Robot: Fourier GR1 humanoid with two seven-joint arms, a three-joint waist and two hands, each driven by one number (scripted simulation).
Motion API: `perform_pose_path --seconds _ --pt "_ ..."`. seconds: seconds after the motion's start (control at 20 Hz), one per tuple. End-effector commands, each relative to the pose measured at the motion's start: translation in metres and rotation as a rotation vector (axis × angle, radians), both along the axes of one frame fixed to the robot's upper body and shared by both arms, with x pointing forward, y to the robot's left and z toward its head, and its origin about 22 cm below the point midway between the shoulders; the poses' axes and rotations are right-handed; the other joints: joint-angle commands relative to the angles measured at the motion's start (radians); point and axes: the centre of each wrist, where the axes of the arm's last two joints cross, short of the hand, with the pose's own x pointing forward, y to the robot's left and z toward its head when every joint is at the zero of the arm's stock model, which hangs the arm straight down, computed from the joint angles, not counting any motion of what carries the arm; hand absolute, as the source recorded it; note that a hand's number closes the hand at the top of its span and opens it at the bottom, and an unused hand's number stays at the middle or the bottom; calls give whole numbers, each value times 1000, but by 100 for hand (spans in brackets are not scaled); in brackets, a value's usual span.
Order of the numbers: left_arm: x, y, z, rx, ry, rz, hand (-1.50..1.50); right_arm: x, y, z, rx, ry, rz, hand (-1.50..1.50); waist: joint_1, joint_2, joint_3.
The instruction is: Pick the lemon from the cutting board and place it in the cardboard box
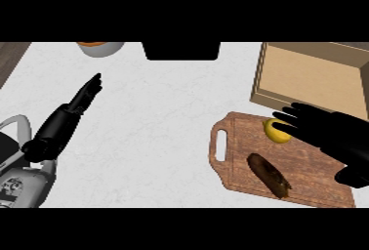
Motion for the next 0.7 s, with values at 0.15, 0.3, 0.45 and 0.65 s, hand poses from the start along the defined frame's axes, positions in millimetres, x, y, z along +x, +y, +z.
perform_pose_path --seconds 0.15,0.3,0.45,0.65 --pt "2 11 6 1 -4 -12 0 27 4 -30 -65 -17 -4 -150 8 2 0" --pt "12 -8 11 -5 7 -21 0 20 18 -35 -89 -41 -43 -150 2 1 0" --pt "14 -6 -6 -3 -3 -8 0 29 27 -20 -72 -51 -44 -150 0 0 0" --pt "6 -13 -1 1 15 -1 0 34 3 -66 -69 -21 -35 -150 2 1 0"
